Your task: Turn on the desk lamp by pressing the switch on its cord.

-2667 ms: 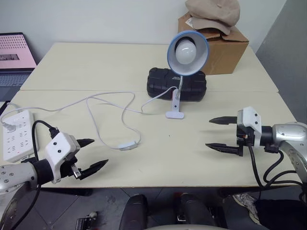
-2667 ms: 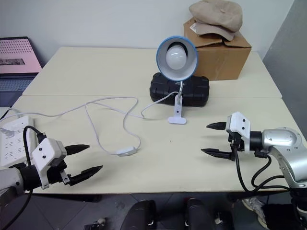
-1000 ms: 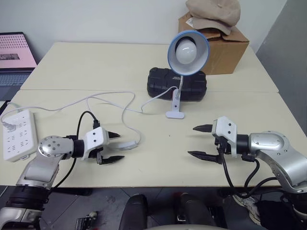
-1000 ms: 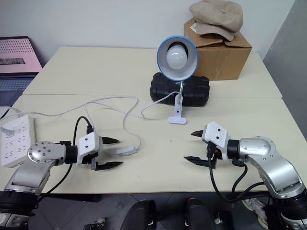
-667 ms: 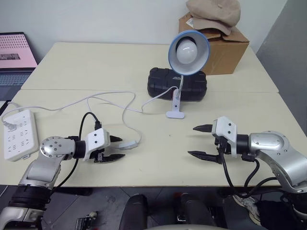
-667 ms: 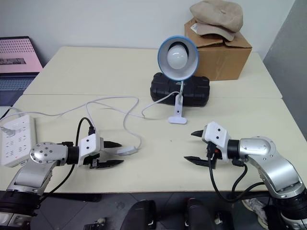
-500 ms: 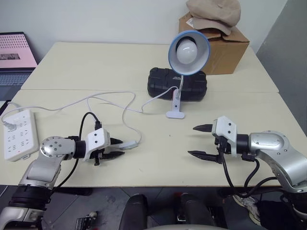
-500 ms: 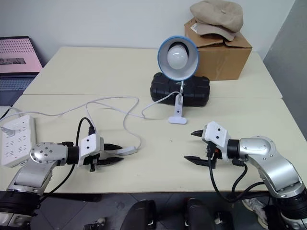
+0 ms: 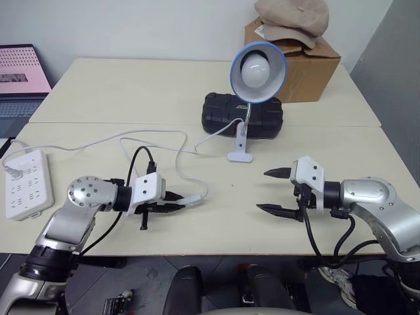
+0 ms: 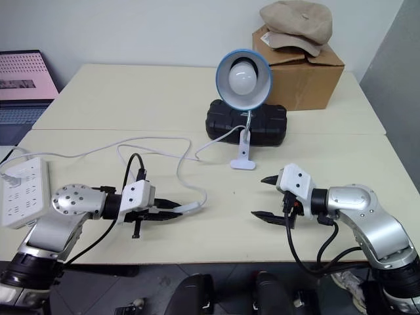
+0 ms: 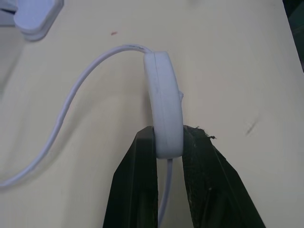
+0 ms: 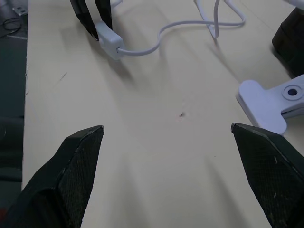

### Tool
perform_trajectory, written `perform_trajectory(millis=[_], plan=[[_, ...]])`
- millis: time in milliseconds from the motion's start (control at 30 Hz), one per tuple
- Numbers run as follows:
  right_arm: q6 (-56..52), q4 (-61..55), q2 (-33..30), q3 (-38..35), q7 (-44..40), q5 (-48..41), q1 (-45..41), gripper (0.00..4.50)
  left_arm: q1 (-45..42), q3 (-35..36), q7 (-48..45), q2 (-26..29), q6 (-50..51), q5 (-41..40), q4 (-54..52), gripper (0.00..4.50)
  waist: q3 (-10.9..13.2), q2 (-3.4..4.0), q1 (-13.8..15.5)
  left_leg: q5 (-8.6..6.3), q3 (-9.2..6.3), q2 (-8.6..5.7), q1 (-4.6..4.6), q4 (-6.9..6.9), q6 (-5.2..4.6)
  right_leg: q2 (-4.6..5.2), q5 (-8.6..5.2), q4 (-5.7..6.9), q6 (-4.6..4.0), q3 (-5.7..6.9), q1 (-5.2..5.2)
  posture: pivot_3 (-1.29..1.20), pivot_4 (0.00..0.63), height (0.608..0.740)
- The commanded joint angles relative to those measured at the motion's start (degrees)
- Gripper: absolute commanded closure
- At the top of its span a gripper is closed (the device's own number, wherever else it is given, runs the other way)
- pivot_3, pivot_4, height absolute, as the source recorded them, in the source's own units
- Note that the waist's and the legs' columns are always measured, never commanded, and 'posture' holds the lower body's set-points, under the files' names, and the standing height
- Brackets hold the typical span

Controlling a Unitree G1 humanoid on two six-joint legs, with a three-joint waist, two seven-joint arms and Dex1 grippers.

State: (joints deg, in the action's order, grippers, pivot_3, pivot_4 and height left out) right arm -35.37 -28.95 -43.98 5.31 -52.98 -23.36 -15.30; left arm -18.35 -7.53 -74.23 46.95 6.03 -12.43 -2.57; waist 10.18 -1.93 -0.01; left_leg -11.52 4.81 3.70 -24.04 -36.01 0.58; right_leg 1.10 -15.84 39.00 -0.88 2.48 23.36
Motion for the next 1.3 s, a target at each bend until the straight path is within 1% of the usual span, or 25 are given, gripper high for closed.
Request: perform_trajectory(millis=[33, 133, 267, 367, 567, 800, 1167, 1233, 1267, 1300], plan=[[-4.2, -4.0, 1.3, -1.0, 1.5, -4.0, -4.8, 0.00, -6.3, -3.6, -0.7, -2.0, -0.1, 2.3, 1.2, 4.09, 0.0, 0.00, 0.0, 0.00, 0.00, -0.01, 0.00, -0.02, 0.00, 0.00, 0.00, 0.00, 0.01, 0.00, -0.02, 0.00, 0.150, 0.740], [-7.3, -4.5, 1.9, 1.6, 2.3, -4.0, -8.4, 0.00, -10.0, -6.0, -0.8, -3.6, -1.1, 4.6, 3.5, 4.09, 0.0, -0.01, -0.1, 0.00, 0.00, -0.01, 0.01, -0.04, -0.01, -0.04, 0.03, 0.00, 0.05, -0.06, -0.02, 0.00, 0.150, 0.740], [-8.2, -1.3, 5.1, 9.0, 3.0, -0.4, -15.2, 0.00, -13.7, -8.1, 0.5, -5.9, -0.9, 7.0, 5.8, 4.09, 0.0, -0.01, -0.2, 0.00, 0.01, 0.00, 0.02, -0.04, -0.01, -0.09, 0.03, 0.01, 0.04, -0.09, 0.00, 0.00, 0.150, 0.740], [-7.8, 2.2, 8.3, 13.7, 4.0, 2.4, -18.9, 0.00, -14.0, -8.2, 1.4, -6.9, -0.9, 7.5, 6.1, 4.09, 0.0, -0.01, -0.3, 0.01, 0.01, 0.00, 0.02, -0.04, -0.01, -0.14, 0.03, 0.03, 0.04, -0.11, 0.01, 0.00, 0.150, 0.740], [-5.4, 7.0, 10.9, 19.3, 3.9, 7.4, -21.1, 0.00, -13.3, -7.2, 2.7, -8.0, 0.3, 6.6, 4.7, 4.09, 0.0, -0.01, -0.1, 0.01, 0.04, 0.00, -0.03, -0.06, -0.01, -0.08, 0.03, 0.02, 0.04, -0.12, 0.01, 0.00, 0.150, 0.740], [-3.5, 10.0, 11.8, 21.6, 2.0, 10.4, -22.1, 0.00, -12.1, -6.1, 3.5, -8.5, 4.8, 3.8, 1.4, 4.09, 0.0, -0.01, -0.1, 0.01, 0.03, 0.02, -0.02, -0.08, -0.01, -0.08, 0.03, 0.05, 0.04, -0.09, 0.01, 0.00, 0.150, 0.740], [-0.9, 12.5, 12.7, 22.9, 0.5, 13.7, -22.0, 0.00, -11.4, -6.6, 4.8, -8.4, 7.5, 3.2, -2.6, 4.09, 0.0, -0.01, -0.1, 0.02, 0.02, 0.01, -0.02, -0.09, -0.01, -0.08, 0.04, 0.07, 0.04, -0.09, 0.01, 0.00, 0.150, 0.740], [-0.7, 12.8, 12.9, 22.8, 0.4, 14.1, -21.9, 0.36, -11.3, -6.6, 4.9, -8.3, 7.7, 3.2, -3.0, 4.09, 0.0, -0.01, -0.1, 0.02, 0.02, 0.01, -0.01, -0.09, -0.01, -0.08, 0.04, 0.08, 0.04, -0.10, 0.01, 0.00, 0.150, 0.740], [-0.5, 13.0, 13.0, 22.8, 0.3, 14.3, -21.9, 0.47, -11.4, -6.6, 4.9, -8.1, 7.7, 3.2, -3.1, 4.09, 0.0, -0.01, -0.1, 0.02, 0.02, 0.01, -0.01, -0.09, -0.01, -0.08, 0.04, 0.08, 0.04, -0.09, 0.01, 0.00, 0.150, 0.740], [-0.3, 13.2, 13.0, 22.8, 0.2, 14.6, -21.9, 0.86, -11.5, -6.7, 4.9, -8.0, 7.7, 3.3, -3.1, 4.09, 0.0, -0.01, -0.1, 0.02, 0.02, 0.01, -0.01, -0.09, -0.01, -0.08, 0.04, 0.08, 0.04, -0.09, 0.01, 0.00, 0.150, 0.740]])
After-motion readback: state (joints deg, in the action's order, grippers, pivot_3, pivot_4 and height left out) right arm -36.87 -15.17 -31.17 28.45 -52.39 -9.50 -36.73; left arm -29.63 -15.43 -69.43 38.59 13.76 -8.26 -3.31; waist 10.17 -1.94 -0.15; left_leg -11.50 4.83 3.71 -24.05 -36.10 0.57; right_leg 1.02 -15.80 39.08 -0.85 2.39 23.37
